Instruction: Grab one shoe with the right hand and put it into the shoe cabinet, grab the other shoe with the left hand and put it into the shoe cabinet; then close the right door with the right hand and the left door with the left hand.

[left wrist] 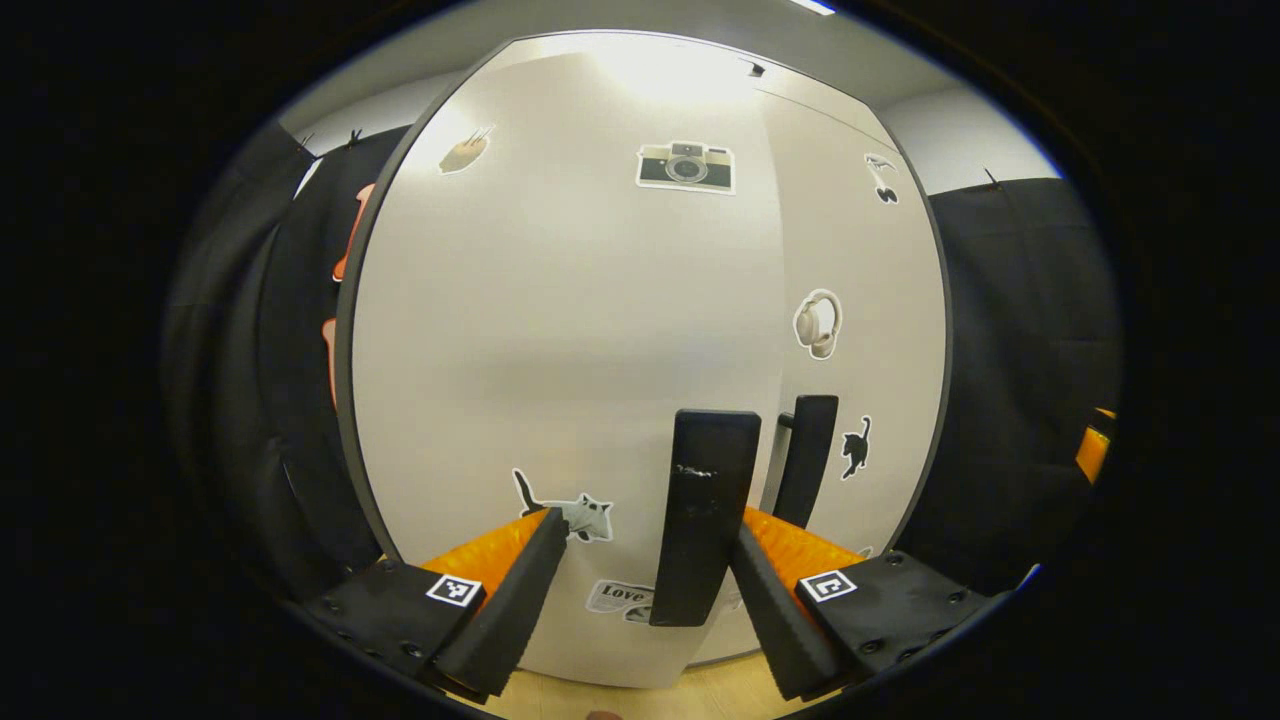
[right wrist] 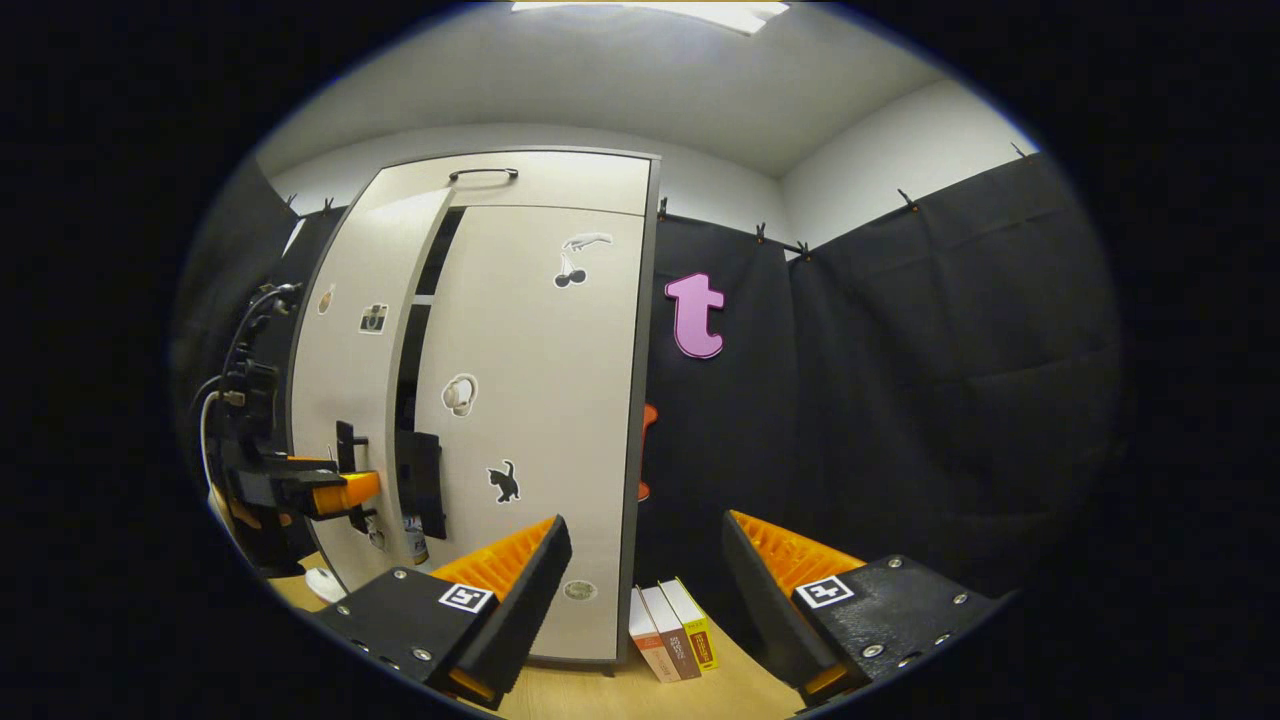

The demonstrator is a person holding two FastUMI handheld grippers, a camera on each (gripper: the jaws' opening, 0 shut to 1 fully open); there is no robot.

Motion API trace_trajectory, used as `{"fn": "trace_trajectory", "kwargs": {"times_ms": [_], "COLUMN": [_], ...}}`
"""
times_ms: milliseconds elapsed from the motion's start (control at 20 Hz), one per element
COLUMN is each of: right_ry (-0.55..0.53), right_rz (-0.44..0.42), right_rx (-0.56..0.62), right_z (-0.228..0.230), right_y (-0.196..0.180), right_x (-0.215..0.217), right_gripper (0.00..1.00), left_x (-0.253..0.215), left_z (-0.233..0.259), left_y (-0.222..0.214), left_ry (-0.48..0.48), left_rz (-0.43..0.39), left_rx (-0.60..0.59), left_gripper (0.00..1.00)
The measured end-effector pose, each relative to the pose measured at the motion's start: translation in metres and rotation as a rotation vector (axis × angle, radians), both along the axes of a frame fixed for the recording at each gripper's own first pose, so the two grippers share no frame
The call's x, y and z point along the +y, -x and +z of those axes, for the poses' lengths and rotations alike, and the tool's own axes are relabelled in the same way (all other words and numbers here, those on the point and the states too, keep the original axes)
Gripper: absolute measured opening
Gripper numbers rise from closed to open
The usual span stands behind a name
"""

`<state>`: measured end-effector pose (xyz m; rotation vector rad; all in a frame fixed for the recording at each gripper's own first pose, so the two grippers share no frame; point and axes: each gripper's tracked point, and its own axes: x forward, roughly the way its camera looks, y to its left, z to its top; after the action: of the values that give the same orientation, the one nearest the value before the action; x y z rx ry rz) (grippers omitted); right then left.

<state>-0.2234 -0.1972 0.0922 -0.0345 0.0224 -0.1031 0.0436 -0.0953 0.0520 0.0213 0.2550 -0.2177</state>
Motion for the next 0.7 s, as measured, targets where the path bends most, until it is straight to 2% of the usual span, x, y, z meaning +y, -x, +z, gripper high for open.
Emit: {"fn": "trace_trajectory", "kwargs": {"times_ms": [250, 300, 450, 700], "right_ry": [-0.018, -0.019, -0.019, -0.033], "right_rz": [0.026, 0.032, 0.049, 0.095], "right_rx": [0.012, 0.014, 0.027, 0.025], "right_z": [0.003, 0.003, 0.004, 0.017], "right_y": [0.003, 0.002, 0.002, 0.000], "right_x": [-0.001, -0.002, -0.002, 0.006], "right_gripper": [0.94, 0.94, 0.94, 0.94], "left_x": [0.002, 0.005, 0.004, 0.053], "left_z": [-0.002, -0.004, 0.010, 0.064], "left_y": [-0.014, -0.007, 0.023, 0.080], "left_ry": [-0.054, -0.064, -0.012, -0.025], "left_rz": [0.043, 0.047, 0.004, 0.030], "left_rx": [0.005, 0.032, 0.030, -0.039], "left_gripper": [0.98, 0.98, 0.98, 0.97]}}
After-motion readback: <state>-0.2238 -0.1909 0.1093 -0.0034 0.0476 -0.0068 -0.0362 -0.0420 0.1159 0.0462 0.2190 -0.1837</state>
